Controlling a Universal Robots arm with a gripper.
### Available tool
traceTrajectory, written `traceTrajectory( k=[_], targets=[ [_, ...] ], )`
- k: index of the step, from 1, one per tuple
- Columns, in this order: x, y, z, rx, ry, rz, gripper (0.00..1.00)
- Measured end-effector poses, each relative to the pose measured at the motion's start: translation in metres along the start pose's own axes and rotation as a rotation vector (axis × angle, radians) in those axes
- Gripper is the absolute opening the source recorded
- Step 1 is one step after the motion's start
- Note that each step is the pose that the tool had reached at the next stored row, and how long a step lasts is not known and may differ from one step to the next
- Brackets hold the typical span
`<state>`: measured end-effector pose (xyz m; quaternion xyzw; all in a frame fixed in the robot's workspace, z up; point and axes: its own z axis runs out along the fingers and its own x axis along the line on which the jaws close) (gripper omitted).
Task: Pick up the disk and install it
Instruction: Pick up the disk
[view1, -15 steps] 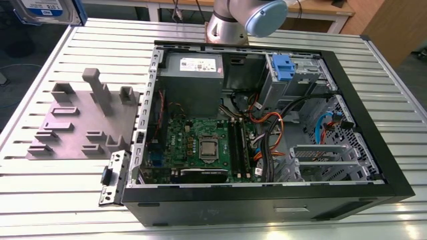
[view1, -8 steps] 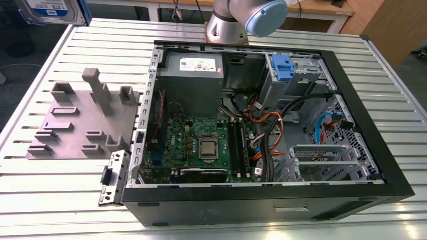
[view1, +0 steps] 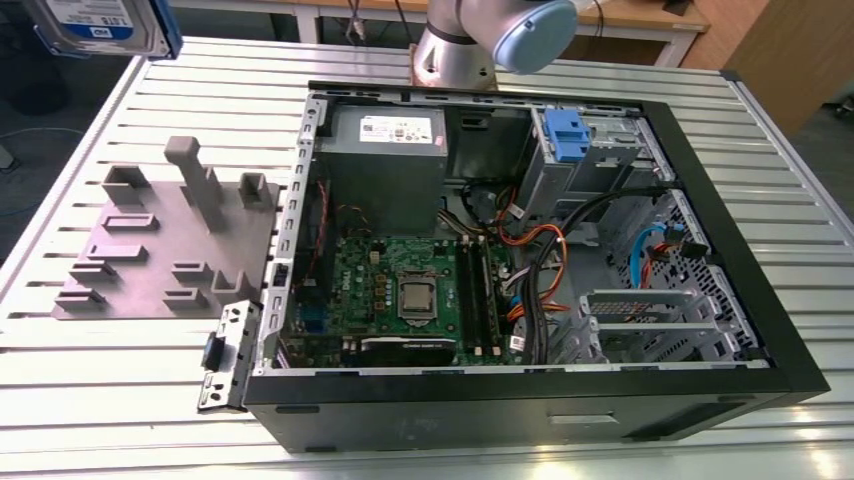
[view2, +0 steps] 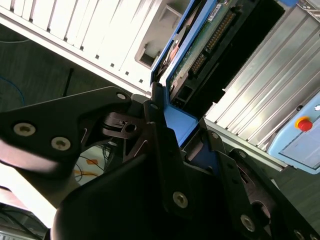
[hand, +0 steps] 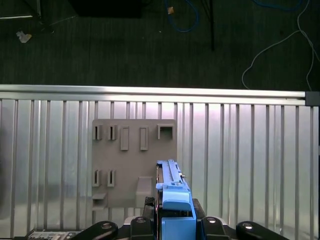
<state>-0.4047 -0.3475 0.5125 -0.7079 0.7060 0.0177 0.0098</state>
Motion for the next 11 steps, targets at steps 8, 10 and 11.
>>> traceTrajectory(
  k=[8,10,11],
  targets=[
    [0.0080,-0.0005,-0.0003,0.0001,0.0011,0.000,0.36],
    [0.0081,-0.0022,-0.0003,0.0000,0.0011,0.000,0.36],
    [0.0081,-0.0035,-0.0004,0.0000,0.0012,0.000,0.36]
  ],
)
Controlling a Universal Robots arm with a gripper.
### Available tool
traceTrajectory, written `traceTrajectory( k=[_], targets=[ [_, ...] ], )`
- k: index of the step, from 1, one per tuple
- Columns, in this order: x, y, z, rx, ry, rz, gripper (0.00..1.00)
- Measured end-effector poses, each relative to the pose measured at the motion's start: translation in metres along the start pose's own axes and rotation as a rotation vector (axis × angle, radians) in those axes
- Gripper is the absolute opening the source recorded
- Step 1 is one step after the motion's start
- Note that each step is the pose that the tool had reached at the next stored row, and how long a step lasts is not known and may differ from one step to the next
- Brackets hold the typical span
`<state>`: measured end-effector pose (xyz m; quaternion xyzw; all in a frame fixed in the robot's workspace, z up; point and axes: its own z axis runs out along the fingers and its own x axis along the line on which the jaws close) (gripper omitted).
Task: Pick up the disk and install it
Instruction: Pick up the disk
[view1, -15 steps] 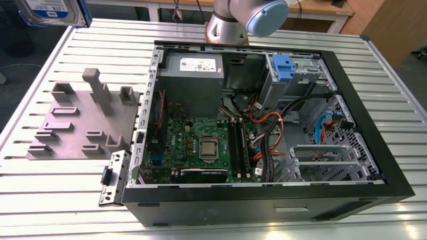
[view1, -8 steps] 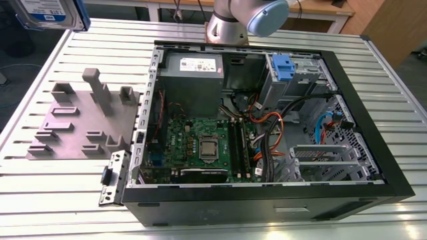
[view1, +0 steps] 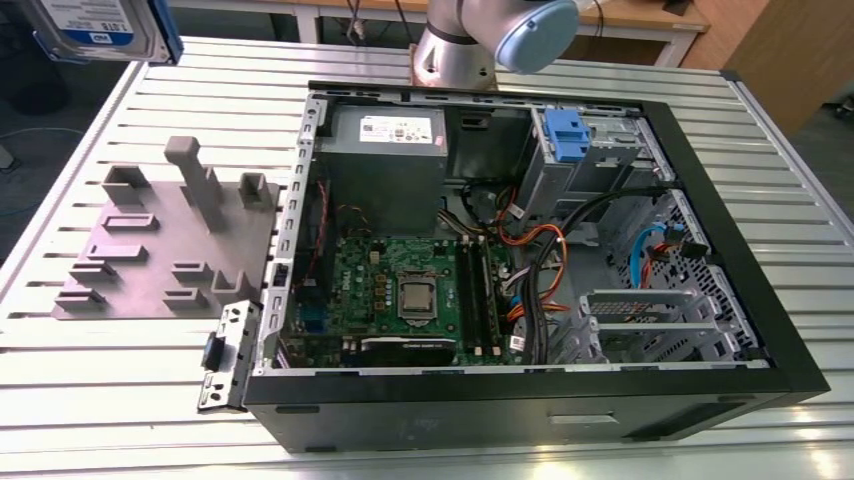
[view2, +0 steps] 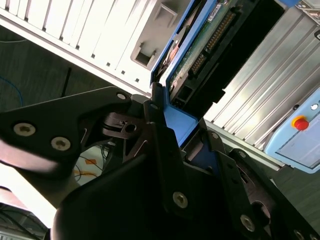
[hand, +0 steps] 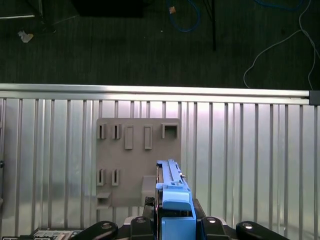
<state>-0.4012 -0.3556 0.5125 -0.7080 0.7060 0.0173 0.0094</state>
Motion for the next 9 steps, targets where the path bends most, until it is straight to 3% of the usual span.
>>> traceTrajectory(
  k=[5,9],
  targets=[
    [0.0000,-0.0085,-0.0001,0.0000,0.0000,0.000,0.36],
    [0.0000,-0.0100,-0.0001,0.0001,0.0000,0.000,0.36]
  ],
)
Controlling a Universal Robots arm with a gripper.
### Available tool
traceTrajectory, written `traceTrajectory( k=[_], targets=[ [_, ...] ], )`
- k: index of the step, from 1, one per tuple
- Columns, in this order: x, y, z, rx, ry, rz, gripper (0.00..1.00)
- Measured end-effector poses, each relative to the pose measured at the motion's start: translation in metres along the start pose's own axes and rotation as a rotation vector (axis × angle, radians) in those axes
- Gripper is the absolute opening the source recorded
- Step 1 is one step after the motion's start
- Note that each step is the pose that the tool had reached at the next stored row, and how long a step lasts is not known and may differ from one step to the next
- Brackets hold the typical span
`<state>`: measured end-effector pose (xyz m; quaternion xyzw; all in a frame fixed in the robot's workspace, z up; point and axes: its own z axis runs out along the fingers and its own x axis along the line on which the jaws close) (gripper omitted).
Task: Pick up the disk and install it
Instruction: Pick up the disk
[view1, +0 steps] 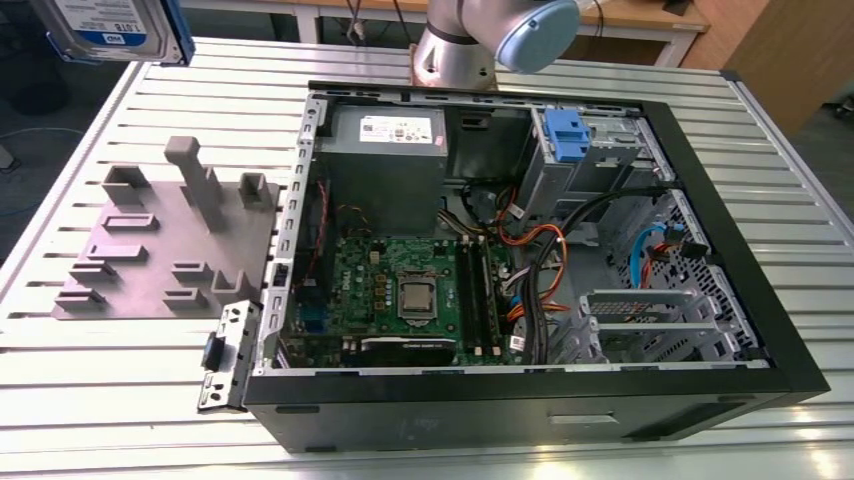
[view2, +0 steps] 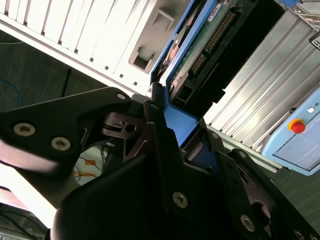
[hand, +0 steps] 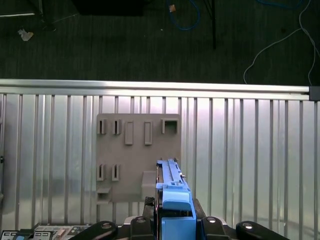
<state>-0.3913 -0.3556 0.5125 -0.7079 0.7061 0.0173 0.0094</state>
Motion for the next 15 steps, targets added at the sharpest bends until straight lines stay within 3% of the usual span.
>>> traceTrajectory(
  k=[12,15],
  targets=[
    [0.0000,-0.0014,-0.0001,0.0000,0.0000,0.000,0.36],
    [-0.0001,-0.0014,-0.0025,-0.0002,0.0001,0.000,0.36]
  ],
)
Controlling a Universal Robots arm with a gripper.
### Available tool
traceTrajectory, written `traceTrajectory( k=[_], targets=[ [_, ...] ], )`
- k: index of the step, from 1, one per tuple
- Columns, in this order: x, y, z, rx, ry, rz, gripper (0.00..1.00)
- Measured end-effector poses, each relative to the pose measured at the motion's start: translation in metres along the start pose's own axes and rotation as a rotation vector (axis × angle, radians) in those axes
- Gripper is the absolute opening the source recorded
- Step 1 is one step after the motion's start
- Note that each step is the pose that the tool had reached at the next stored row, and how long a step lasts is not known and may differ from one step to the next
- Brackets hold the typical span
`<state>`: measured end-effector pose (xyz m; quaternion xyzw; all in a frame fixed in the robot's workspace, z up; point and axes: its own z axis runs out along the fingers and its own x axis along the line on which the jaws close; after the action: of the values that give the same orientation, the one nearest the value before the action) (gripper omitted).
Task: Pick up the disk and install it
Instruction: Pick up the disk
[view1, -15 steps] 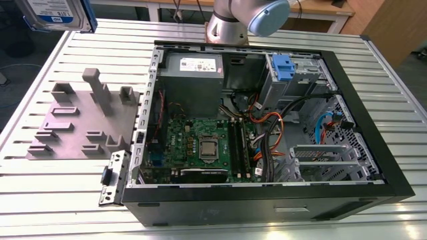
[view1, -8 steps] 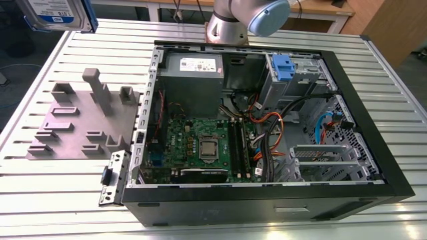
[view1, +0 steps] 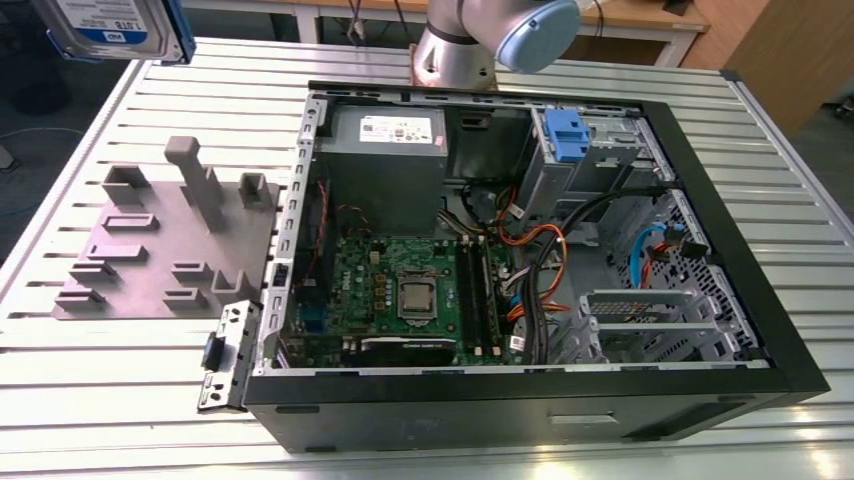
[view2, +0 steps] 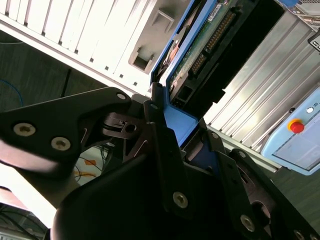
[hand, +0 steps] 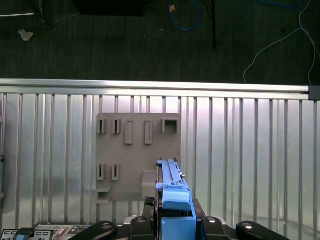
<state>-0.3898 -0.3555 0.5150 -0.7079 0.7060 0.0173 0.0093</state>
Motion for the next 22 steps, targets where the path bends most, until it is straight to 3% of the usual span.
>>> traceTrajectory(
  k=[5,11,22],
  targets=[
    [0.0001,-0.0005,-0.0016,0.0003,-0.0001,0.000,0.36],
    [0.0001,-0.0106,-0.0018,0.0002,-0.0001,0.000,0.36],
    [0.0084,-0.0119,-0.0017,0.0005,-0.0002,0.008,0.36]
  ],
)
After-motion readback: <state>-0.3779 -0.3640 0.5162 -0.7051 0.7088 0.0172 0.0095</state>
